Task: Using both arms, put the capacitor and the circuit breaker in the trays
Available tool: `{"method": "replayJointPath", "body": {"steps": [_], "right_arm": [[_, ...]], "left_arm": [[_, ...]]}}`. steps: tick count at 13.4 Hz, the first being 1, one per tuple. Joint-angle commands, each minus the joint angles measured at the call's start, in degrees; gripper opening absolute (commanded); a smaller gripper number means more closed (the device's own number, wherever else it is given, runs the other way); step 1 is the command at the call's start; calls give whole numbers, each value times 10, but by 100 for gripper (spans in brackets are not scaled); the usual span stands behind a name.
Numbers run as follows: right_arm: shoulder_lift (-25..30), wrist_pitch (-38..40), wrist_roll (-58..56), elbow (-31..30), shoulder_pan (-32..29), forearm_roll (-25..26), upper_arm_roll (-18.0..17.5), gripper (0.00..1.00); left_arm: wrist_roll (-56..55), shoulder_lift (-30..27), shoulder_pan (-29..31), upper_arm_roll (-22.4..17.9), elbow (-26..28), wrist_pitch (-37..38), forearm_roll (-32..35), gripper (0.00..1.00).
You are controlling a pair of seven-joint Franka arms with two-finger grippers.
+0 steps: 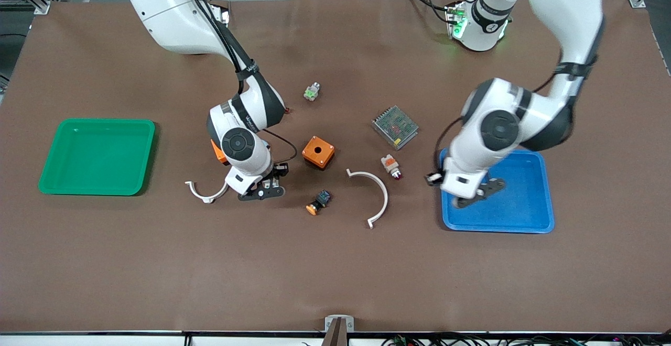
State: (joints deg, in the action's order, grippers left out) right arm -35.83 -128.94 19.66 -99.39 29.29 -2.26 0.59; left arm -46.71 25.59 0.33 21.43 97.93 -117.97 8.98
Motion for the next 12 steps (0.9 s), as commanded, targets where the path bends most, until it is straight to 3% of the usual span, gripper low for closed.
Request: {"method": "replayJointPath", "body": {"steps": [1, 3, 5, 7, 9, 11, 12], "right_arm": [[37, 46, 4, -2, -1, -9, 3, 21], [59, 115, 0, 33, -12, -9, 6, 20], [83, 231, -6, 90, -47, -8, 6, 20], [111, 320, -15, 124, -84, -3, 8, 20], [147, 358, -34, 119, -134, 7, 10, 20], [167, 389, -133, 117, -215, 15, 10, 20], [175, 390, -170, 109, -253, 34, 10, 20]], "left_arm": [[88, -3, 74, 6, 18, 8, 2, 0], [151, 7, 127, 6, 33, 5, 7, 0], [202, 28, 178, 6, 38, -1, 8, 0], [222, 49, 194, 6, 40, -3, 8, 1], [222, 61, 195, 6, 59, -36, 8, 2], [222, 75, 195, 4, 79, -87, 8, 7], [222, 82, 195, 3, 77, -90, 9, 16]]}}
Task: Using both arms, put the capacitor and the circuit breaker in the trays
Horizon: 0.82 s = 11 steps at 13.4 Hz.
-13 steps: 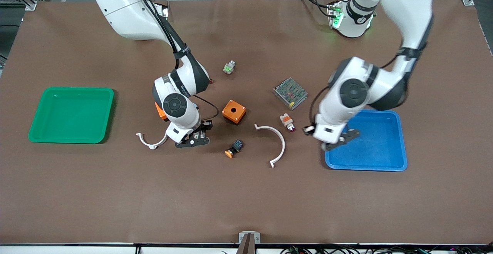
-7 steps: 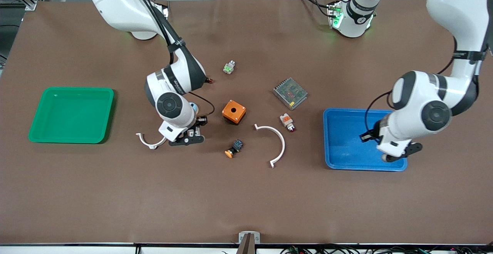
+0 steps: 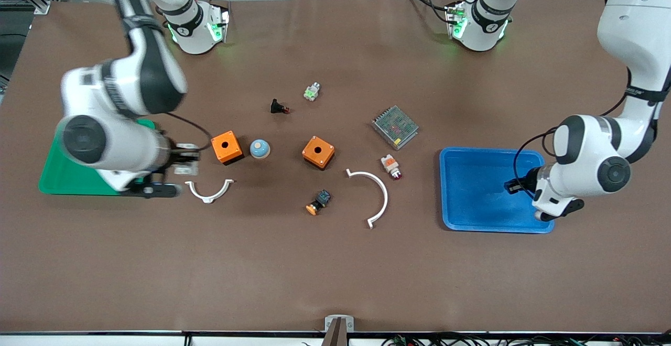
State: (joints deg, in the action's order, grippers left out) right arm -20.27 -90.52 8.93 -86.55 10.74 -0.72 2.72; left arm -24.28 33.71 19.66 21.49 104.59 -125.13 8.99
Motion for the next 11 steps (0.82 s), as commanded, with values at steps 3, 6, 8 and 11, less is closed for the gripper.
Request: {"method": "replayJointPath", "body": {"steps": [3, 6, 8, 11], "right_arm": [[15, -5, -161, -34, -172, 51, -12, 20], [16, -92, -224, -98, -240, 61, -12, 20], [15, -183, -235, -169, -264, 61, -11, 20], [14, -317, -236, -265, -287, 69, -11, 20]], "left_arm": [[-4, -4, 2, 1, -2, -14, 10, 100], [-5, -82, 1, 4, -24, 30, 10, 100], [15, -135, 2, 4, -87, 99, 10, 100], [93, -178, 4, 0, -167, 187, 10, 100]]}}
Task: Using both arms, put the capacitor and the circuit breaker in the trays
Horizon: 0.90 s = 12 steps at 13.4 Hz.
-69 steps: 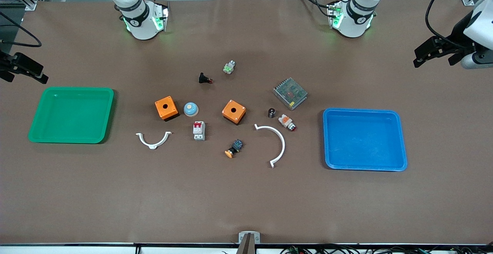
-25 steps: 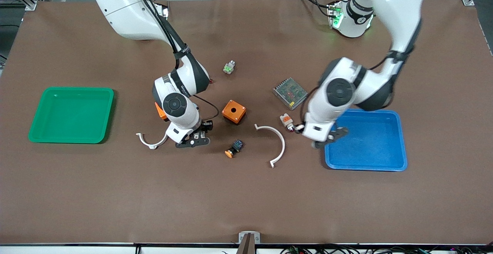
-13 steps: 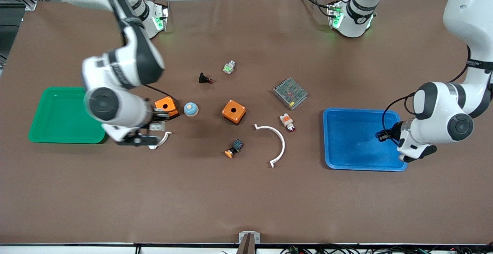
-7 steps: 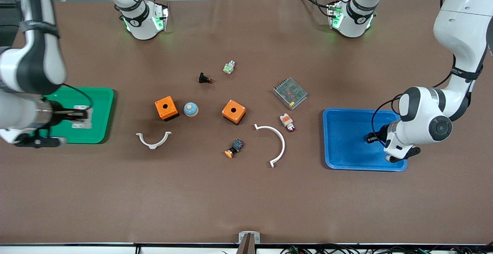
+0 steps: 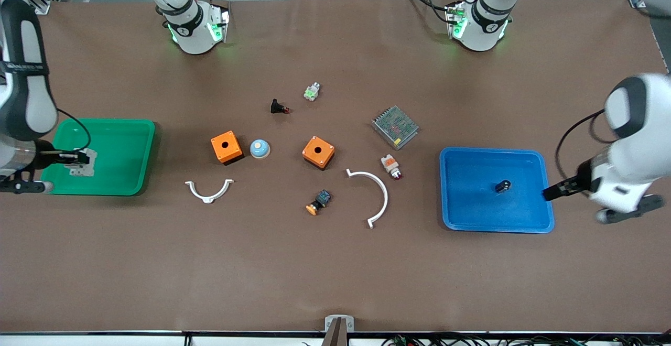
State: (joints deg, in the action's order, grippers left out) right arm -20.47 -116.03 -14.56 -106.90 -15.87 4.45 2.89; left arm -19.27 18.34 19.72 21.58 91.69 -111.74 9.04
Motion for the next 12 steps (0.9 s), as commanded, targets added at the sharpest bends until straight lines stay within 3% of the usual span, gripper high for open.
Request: {"method": "replayJointPath", "body": {"steps": [1, 4, 7, 8, 9, 10, 11, 12], "right_arm": [[11, -90, -1, -81, -22, 17, -13, 20], [-18, -142, -1, -100, -37, 17, -13, 21], [-26, -150, 0, -103, -42, 17, -14, 22], [-26, -152, 0, -108, -42, 17, -14, 23], [-26, -151, 0, -110, -42, 17, -14, 26], [-25, -148, 0, -110, -41, 17, -14, 42], [-23, -144, 0, -110, -40, 17, -14, 87], [-19, -140, 0, -110, -39, 17, -14, 100]], "left_arm": [[69, -43, 6, 0, -55, 92, 10, 100], [114, -121, 14, 2, -63, 186, -2, 100], [127, -172, 11, 2, -63, 229, -44, 100], [136, -196, 2, -7, -50, 234, -69, 100], [137, -221, -37, -41, -21, 235, -78, 100], [137, -234, -91, -95, 0, 241, -81, 100], [137, -241, -113, -118, 6, 258, -84, 100], [137, -246, -130, -129, 7, 272, -86, 100]]}}
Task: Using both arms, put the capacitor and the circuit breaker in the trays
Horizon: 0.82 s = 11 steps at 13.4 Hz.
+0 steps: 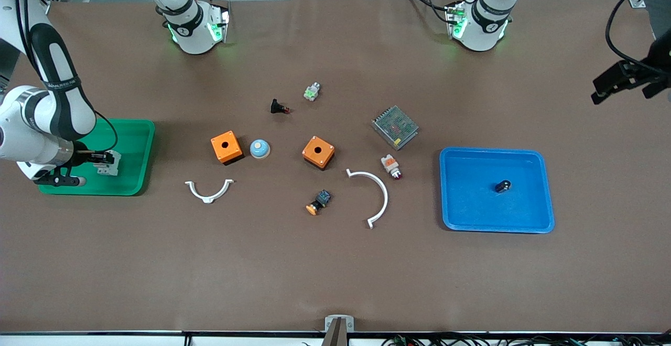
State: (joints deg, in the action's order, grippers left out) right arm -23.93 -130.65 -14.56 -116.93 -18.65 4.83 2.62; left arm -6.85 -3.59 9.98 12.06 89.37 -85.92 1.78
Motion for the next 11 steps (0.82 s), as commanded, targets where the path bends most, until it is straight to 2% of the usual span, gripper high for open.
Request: {"method": "replayJointPath", "body": {"steps": [1, 4, 8, 11], "right_arm": [[25, 32, 0, -5, -9, 13, -12, 100], [102, 127, 12, 8, 21, 11, -17, 100], [206, 218, 111, 9, 94, 4, -17, 100], [264, 266, 138, 12, 141, -34, -17, 100]], "left_arm": [[9, -31, -44, -43, 31, 22, -13, 100], [6, -53, -51, -45, 47, 22, -13, 100], [13, -46, -51, -37, 43, 18, -20, 100], [14, -42, -48, -38, 42, 11, -20, 100]]}}
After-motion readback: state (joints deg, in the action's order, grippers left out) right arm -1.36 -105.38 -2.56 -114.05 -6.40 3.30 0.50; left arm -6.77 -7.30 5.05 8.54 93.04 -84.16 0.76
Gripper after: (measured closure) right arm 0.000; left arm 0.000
